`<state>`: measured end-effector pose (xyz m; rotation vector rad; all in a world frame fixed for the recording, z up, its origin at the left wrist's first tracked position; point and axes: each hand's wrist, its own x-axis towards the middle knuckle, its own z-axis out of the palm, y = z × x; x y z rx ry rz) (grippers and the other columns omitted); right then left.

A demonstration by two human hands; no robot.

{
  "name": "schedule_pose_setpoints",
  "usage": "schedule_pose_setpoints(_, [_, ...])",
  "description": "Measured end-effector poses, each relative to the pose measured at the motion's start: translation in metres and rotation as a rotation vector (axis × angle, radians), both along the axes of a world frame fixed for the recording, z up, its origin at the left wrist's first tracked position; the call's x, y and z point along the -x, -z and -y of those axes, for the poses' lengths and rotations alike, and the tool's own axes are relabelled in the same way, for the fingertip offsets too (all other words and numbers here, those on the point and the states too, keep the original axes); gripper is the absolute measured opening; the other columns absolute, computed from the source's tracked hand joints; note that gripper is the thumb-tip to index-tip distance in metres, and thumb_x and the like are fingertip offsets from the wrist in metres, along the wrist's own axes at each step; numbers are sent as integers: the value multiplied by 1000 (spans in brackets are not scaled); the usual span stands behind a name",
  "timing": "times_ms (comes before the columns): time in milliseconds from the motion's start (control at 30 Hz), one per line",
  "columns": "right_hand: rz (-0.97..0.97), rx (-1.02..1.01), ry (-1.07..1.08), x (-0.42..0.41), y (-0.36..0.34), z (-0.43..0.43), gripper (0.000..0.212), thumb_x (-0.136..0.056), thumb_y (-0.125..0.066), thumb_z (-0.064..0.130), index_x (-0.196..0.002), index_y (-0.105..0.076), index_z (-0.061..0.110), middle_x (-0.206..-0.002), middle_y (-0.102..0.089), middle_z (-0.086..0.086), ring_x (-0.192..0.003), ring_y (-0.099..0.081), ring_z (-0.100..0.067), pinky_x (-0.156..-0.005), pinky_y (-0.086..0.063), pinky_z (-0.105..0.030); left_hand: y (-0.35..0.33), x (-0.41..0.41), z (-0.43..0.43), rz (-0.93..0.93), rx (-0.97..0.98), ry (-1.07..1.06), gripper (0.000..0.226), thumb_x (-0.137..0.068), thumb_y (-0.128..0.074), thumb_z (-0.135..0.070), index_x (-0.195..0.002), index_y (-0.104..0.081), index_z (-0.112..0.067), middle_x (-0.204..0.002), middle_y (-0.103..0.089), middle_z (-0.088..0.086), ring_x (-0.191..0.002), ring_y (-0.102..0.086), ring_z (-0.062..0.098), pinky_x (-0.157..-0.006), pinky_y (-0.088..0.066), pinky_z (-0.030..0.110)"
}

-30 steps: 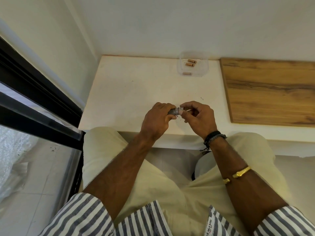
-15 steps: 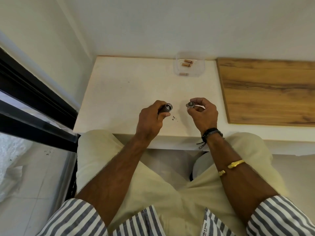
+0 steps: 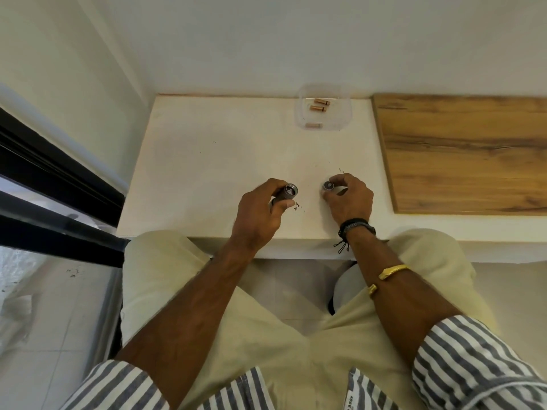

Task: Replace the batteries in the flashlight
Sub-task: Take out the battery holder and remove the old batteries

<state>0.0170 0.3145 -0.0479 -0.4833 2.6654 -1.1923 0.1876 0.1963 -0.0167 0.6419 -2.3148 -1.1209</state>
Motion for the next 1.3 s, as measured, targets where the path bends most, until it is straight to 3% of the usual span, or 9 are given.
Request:
schedule_pose_setpoints(133, [6, -6, -20, 3, -4, 1, 28, -80, -83, 27, -106, -72, 24, -106, -72, 4, -82, -65, -15, -83, -56, -34, 0, 2, 1, 4, 41, 38, 24, -90, -69, -26, -112, -61, -21, -104, -69, -9, -94, -60, 5, -83, -48, 15])
schedule_pose_setpoints(233, [-40, 3, -1, -2, -11, 4, 38, -81, -82, 31, -116, -69, 21, -111, -63, 0, -88, -61, -15, -79, -50, -29, -2, 2, 3, 32, 109, 51, 24, -92, -66, -25, -114, -58, -18, -106, -65, -4, -94, -57, 13, -81, -51, 27])
schedule_pose_setpoints(333, [-32, 141, 45, -20, -18, 8, 22, -87, -74, 27, -108, -71, 18, -101, -69, -2, -85, -63, -15, -77, -52, -30, -1, 2, 4, 113, 248, 86, 24, -94, -61, -24, -116, -54, -18, -110, -59, -2, -98, -50, 16, -78, -50, 31])
schedule_pose_setpoints(433, [317, 394, 14, -35, -26, 12, 11, -91, -70, 16, -100, -76, 13, -91, -75, -4, -77, -68, -15, -67, -57, -30, -4, 7, 8, 222, 445, 141, 30, -90, -66, -19, -117, -54, -16, -111, -60, 3, -97, -51, 21, -82, -49, 37])
schedule_pose_setpoints(533, [750, 599, -47, -42, -32, 10, 16, -97, -64, 12, -108, -74, 7, -99, -77, -12, -84, -74, -20, -63, -58, -28, -9, 15, 10, 336, 621, 194, 35, -86, -71, -14, -118, -56, -16, -113, -61, 5, -99, -52, 22, -86, -45, 36])
schedule_pose_setpoints(733, [1095, 701, -111, -43, -33, 8, 19, -101, -58, 10, -113, -70, 1, -103, -78, -16, -94, -77, -30, -77, -63, -34, -29, 19, 18, 372, 834, 272, 39, -79, -59, 4, -115, -61, -12, -111, -62, 8, -102, -52, 28, -86, -43, 41])
schedule_pose_setpoints(1033, [1220, 837, -132, -42, -36, 4, 20, -100, -56, 3, -109, -69, -9, -108, -75, -24, -102, -75, -34, -76, -62, -27, -44, 25, 26, 393, 956, 352, 32, -89, -48, -2, -116, -60, -16, -111, -59, 4, -105, -49, 25, -91, -40, 40])
schedule_pose_setpoints(1200, [1164, 811, -95, -39, -39, 2, 17, -97, -61, 0, -109, -70, -8, -108, -75, -25, -98, -76, -33, -76, -63, -27, -43, 23, 28, 399, 884, 312, 38, -81, -59, 1, -114, -62, -18, -109, -62, 3, -101, -52, 26, -88, -43, 40])
schedule_pose_setpoints(1300, [1089, 789, -61, -37, -42, 1, 16, -93, -67, 0, -107, -71, -6, -104, -76, -22, -88, -77, -31, -74, -64, -28, -36, 21, 30, 403, 781, 250, 30, -86, -66, -5, -112, -62, -19, -103, -65, 1, -94, -56, 24, -82, -44, 35])
